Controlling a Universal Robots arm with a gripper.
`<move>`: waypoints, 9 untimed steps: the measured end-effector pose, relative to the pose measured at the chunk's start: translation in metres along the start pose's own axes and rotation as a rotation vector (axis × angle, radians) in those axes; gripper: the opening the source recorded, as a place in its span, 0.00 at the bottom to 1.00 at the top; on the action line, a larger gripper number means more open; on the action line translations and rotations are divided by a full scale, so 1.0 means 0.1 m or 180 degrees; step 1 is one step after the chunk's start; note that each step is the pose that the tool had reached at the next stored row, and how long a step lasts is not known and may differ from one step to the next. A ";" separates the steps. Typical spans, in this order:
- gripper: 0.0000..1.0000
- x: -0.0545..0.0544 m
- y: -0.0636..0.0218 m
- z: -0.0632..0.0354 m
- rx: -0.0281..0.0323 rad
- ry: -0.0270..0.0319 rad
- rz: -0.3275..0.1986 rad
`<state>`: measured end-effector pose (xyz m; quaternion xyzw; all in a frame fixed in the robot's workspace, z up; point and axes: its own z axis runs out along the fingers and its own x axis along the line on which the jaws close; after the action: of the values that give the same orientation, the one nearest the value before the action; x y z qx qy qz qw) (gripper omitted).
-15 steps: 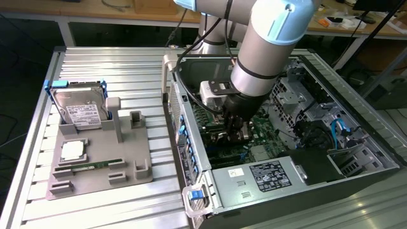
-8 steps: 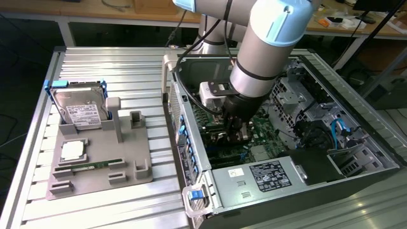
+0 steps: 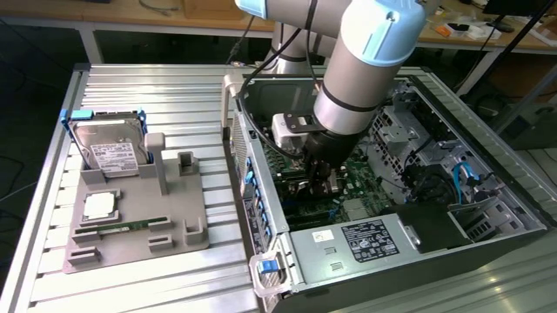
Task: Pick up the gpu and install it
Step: 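Insert the gpu into the slot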
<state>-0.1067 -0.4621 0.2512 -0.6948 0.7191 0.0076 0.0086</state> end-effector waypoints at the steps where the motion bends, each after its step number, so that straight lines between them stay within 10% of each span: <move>1: 0.27 0.00 0.000 -0.008 0.0002 -0.0002 0.0000; 9: 0.27 0.00 0.000 -0.042 -0.0001 0.0002 0.0000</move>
<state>-0.1068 -0.4622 0.2554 -0.6949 0.7190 0.0075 0.0084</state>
